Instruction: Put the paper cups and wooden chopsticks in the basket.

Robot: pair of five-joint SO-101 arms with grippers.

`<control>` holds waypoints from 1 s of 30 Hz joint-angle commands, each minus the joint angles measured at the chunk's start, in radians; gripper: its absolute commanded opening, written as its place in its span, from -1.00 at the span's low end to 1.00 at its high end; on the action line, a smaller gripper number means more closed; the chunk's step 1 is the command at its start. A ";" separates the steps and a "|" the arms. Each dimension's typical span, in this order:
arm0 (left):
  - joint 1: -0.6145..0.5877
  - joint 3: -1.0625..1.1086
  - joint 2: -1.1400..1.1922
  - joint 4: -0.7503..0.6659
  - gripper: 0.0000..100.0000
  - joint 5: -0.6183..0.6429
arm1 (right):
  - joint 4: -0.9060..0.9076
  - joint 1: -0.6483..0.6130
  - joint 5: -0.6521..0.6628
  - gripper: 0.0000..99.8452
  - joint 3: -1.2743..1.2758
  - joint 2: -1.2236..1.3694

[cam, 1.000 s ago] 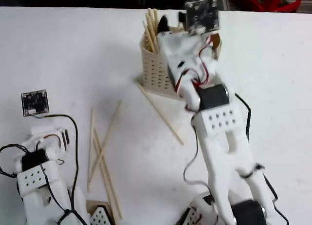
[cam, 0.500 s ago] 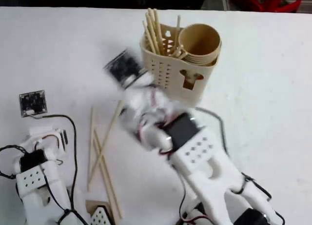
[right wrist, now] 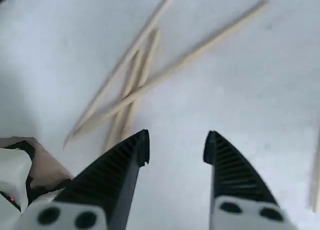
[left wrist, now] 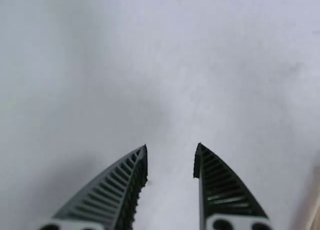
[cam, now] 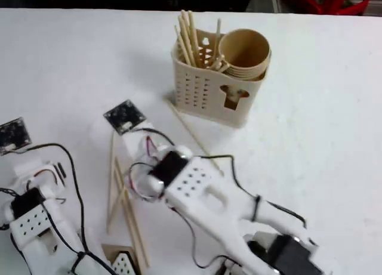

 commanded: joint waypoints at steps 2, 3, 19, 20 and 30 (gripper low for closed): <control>-0.042 -0.064 -0.021 -0.018 -0.67 0.041 | -0.094 -0.053 -0.074 -0.41 -0.021 0.116; -0.044 -0.064 -0.021 -0.018 -0.67 0.041 | -0.111 -0.062 -0.089 -0.41 -0.031 0.142; -0.041 -0.064 -0.021 -0.018 -0.67 0.041 | -0.154 -0.088 -0.238 -0.41 -0.290 0.420; -0.041 -0.063 -0.021 -0.018 -0.67 0.041 | -0.157 -0.096 -0.238 -0.41 -0.295 0.415; -0.041 -0.061 -0.021 -0.018 -0.67 0.041 | -0.245 -0.127 -0.261 -0.41 -0.333 0.527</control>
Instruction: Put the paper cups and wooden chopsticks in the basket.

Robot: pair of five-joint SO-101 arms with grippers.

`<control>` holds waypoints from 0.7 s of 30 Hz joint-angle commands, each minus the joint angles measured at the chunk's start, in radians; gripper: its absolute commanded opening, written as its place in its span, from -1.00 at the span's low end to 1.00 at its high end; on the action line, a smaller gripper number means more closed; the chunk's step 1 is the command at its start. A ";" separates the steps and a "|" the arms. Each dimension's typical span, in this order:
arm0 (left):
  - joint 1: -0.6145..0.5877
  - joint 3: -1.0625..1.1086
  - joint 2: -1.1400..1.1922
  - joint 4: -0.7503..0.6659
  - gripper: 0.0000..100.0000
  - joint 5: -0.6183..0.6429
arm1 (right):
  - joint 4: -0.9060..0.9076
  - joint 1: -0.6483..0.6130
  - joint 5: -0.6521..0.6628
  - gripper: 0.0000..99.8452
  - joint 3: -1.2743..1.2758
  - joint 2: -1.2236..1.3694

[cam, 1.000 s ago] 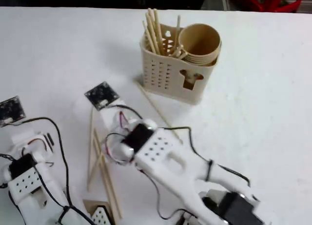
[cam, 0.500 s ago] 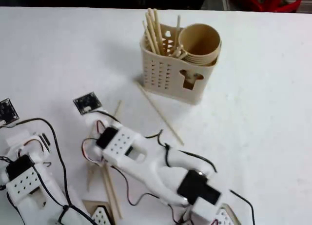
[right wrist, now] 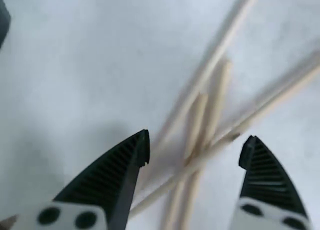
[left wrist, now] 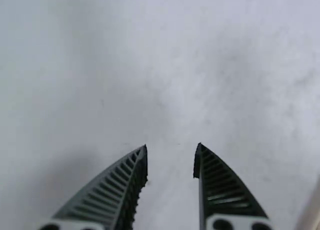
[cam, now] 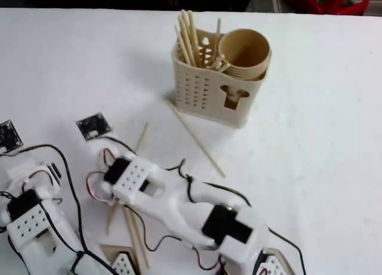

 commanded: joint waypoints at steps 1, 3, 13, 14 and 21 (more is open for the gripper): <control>-0.007 -0.055 -0.021 -0.018 -0.67 0.012 | -0.028 -0.005 -0.008 -0.41 -0.040 0.021; -0.007 -0.055 -0.021 -0.018 -0.67 0.012 | -0.022 -0.005 -0.008 -0.41 -0.040 0.036; -0.007 -0.054 -0.021 -0.018 -0.67 0.009 | 0.114 0.090 0.041 -0.56 -0.038 0.085; -0.007 -0.054 -0.021 -0.018 -0.67 0.009 | 0.119 0.096 0.066 -0.60 -0.038 0.096; -0.005 -0.054 -0.021 -0.018 -0.68 0.009 | 0.191 0.125 0.114 -0.76 -0.072 0.117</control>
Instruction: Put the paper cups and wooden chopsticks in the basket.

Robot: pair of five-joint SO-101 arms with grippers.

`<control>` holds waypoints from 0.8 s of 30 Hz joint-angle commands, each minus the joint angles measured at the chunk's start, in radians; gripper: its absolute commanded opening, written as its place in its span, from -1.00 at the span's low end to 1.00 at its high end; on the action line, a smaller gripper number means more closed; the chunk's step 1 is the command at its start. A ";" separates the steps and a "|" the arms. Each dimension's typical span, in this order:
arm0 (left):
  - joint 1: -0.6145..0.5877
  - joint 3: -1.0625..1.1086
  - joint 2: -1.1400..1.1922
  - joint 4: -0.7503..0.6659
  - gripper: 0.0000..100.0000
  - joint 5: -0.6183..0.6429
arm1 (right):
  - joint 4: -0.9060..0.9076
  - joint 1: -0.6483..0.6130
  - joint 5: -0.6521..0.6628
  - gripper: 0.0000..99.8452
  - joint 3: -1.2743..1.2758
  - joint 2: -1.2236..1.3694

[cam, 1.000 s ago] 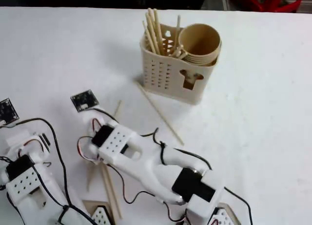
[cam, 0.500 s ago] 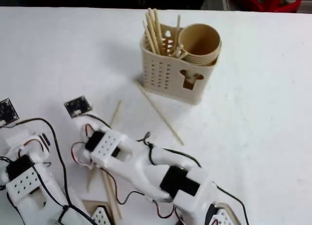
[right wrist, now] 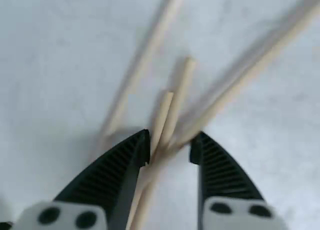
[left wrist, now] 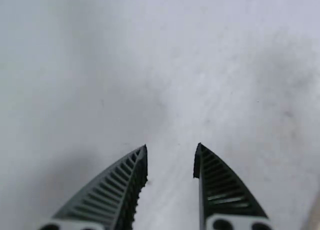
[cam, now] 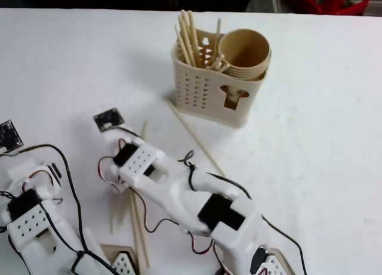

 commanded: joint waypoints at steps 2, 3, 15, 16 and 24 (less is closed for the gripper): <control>-0.005 -0.054 -0.021 -0.018 -0.68 0.009 | 0.077 0.005 0.012 -0.71 -0.038 -0.002; -0.005 -0.054 -0.021 -0.018 -0.68 0.009 | 0.099 0.001 0.012 -0.68 -0.052 -0.013; -0.005 -0.054 -0.021 -0.018 -0.68 0.009 | 0.025 -0.076 0.003 -0.53 -0.103 -0.113; -0.005 -0.054 -0.021 -0.018 -0.68 0.009 | 0.001 -0.085 0.003 -0.53 -0.098 -0.113; -0.005 -0.054 -0.021 -0.018 -0.68 0.009 | -0.139 -0.099 0.012 -0.53 -0.095 0.025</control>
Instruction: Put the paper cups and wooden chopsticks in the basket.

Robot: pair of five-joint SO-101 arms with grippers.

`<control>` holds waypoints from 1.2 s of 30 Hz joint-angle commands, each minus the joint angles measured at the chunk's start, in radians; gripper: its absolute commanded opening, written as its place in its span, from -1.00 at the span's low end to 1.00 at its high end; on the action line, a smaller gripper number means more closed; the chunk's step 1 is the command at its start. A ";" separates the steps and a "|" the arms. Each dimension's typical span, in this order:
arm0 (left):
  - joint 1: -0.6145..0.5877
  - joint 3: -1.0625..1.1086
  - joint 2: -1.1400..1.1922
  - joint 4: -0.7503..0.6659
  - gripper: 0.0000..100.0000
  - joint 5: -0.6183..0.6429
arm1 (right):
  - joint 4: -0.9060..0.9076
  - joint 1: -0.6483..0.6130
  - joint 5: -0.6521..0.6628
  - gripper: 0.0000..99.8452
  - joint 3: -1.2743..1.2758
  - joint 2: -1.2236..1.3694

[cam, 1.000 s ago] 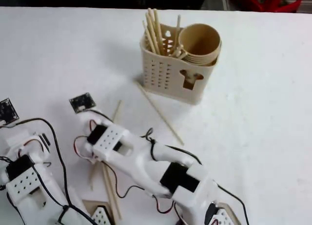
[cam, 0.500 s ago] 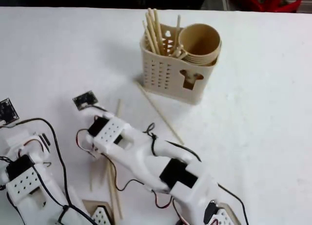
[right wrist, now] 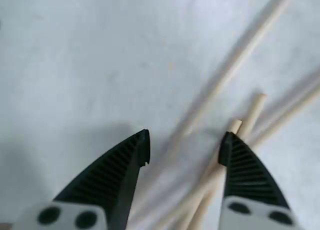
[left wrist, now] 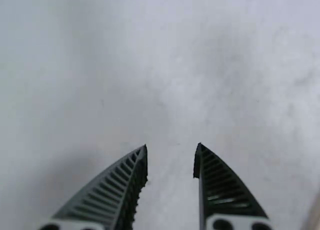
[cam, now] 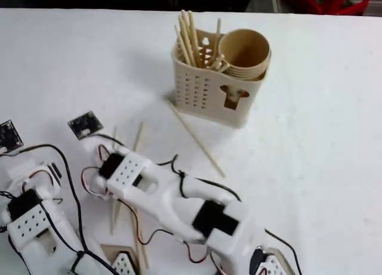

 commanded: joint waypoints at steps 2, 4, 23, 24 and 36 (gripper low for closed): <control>-0.005 -0.054 -0.021 -0.018 -0.68 0.009 | -0.025 -0.002 0.023 -0.53 -0.029 0.056; -0.005 -0.052 -0.021 -0.018 -0.68 0.009 | -0.022 0.018 0.071 -0.53 -0.023 0.059; -0.005 -0.052 -0.021 -0.018 -0.68 0.009 | 0.183 0.263 0.348 -0.54 -0.026 0.056; -0.005 -0.052 -0.021 -0.018 -0.68 0.008 | 0.194 0.269 0.350 -0.54 -0.028 0.047; -0.005 -0.052 -0.021 -0.018 -0.68 0.008 | 0.372 0.306 0.341 -0.53 -0.020 -0.183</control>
